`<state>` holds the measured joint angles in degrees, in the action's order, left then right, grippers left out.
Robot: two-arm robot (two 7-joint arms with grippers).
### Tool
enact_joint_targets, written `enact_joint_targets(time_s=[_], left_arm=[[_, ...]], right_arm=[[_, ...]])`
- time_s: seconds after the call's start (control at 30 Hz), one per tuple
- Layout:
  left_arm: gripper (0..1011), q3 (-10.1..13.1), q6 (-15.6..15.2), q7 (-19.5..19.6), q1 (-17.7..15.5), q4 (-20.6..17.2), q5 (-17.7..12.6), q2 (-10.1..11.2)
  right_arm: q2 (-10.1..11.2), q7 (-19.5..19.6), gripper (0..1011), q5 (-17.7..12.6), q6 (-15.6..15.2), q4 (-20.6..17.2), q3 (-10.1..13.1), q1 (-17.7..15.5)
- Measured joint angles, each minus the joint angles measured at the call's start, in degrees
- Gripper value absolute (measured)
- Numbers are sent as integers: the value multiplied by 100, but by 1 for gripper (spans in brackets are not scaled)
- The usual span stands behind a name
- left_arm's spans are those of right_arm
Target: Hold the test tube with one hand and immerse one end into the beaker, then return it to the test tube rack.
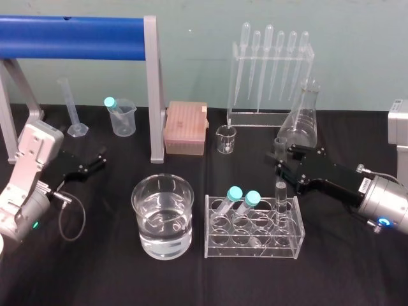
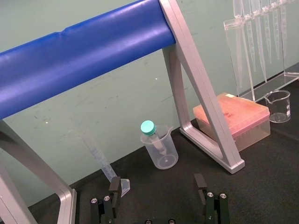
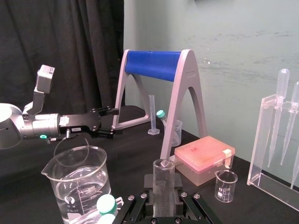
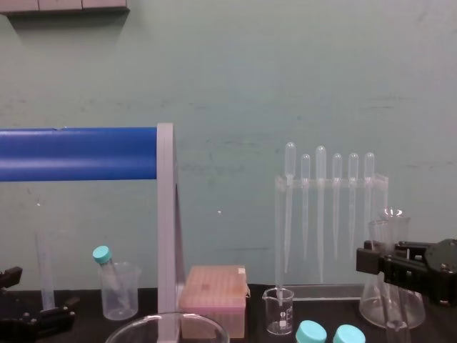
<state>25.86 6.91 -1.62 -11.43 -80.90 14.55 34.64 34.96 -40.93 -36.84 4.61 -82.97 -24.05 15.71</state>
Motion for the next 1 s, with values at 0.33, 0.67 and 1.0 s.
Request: enact_joint_targets(time_s=[0.33,0.67,1.0], left_arm=[[1000,0,0,0,0,0,0,0],[1000,0,0,0,0,0,0,0],[1000,0,0,0,0,0,0,0]], right_arm=[[3,4,226,-8,1,-17,14,-14],[8,9,450,-16,0,-25,20,-19],[10,15,773,-22,0,-32,24,-24]])
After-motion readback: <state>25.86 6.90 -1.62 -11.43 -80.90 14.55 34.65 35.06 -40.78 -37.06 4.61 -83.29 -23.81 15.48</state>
